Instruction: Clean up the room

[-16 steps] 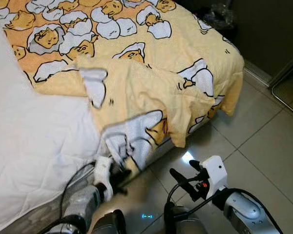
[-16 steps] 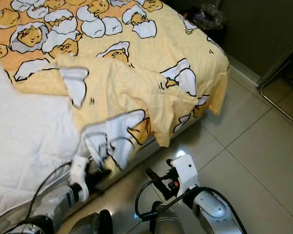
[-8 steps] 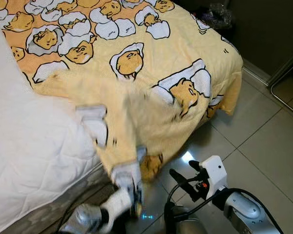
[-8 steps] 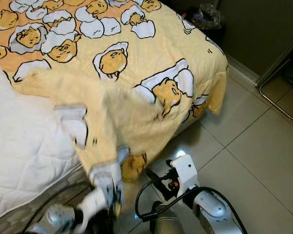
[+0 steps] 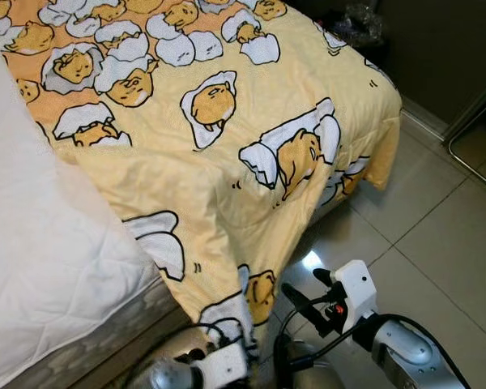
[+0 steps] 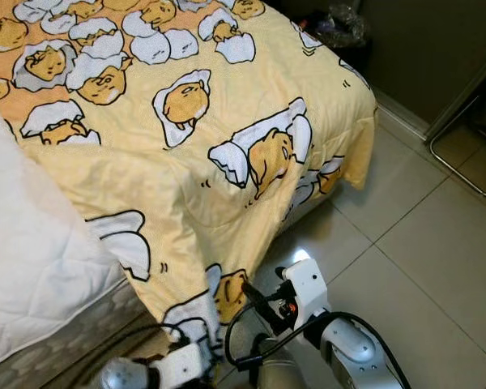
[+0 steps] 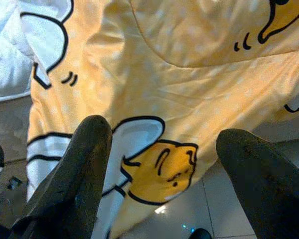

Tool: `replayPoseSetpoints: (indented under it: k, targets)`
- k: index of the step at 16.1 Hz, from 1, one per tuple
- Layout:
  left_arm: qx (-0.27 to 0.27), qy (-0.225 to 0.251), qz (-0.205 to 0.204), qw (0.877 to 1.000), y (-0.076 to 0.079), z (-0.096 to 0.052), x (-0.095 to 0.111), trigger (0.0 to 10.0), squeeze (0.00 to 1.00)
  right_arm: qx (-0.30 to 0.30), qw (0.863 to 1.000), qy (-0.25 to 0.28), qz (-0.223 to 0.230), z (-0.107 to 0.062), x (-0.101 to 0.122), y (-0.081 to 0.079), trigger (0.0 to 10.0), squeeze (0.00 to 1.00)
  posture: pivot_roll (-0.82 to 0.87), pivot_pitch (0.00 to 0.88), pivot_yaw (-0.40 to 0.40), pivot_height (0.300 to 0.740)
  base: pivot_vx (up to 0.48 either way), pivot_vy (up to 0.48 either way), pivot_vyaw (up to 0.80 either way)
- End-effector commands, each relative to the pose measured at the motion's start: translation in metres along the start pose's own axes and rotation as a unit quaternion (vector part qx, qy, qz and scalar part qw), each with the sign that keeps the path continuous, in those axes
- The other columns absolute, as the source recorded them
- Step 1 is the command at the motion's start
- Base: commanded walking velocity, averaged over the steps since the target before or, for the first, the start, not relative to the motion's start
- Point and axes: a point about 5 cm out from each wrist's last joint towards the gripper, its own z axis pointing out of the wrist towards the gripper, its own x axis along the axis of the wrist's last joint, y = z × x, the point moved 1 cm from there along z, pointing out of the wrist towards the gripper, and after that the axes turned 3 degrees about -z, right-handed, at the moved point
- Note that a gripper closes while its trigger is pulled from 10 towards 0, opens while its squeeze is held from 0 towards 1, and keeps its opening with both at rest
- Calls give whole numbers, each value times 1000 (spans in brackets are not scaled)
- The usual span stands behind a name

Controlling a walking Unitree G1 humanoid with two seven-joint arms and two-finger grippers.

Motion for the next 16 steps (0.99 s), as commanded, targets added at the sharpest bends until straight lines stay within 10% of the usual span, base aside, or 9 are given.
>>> replayPoseSetpoints:
  k: [1, 3, 11, 12, 13, 16]
  targets:
    - [1, 24, -37, 999, 4, 4, 3, 0, 0, 6, 1000, -14, 14, -2, -8, -3, 10000, 0, -235, 236, 35, 740, 0, 0, 0]
    - [-28, 84, -80, 993, 11, 16, 25, 0, 0, 9, 1000, -15, 14, -2, -8, -4, 10000, 0, -235, 237, 35, 740, 0, 0, 0]
    - [88, 76, -79, 990, -18, 10, 30, 0, 0, 10, 1000, -19, 14, -2, -10, -4, 10000, 0, -237, 235, 36, 740, 0, 0, 0]
    - [106, 64, -77, 989, -22, 9, 29, 10000, 0, 10, 1000, -19, 14, -1, -10, -4, 10000, 0, -237, 235, 36, 740, 0, 0, 0]
    - [106, 64, -83, 989, -23, 9, 28, 10000, 1000, 10, 1000, -19, 14, -1, -10, -4, 10000, 0, -237, 235, 36, 740, 0, 0, 0]
    - [73, 51, -90, 992, -22, 3, 21, 10000, 1000, 12, 1000, -21, 14, -1, -11, -5, 10000, 0, -235, 232, 38, 740, 0, 0, 0]
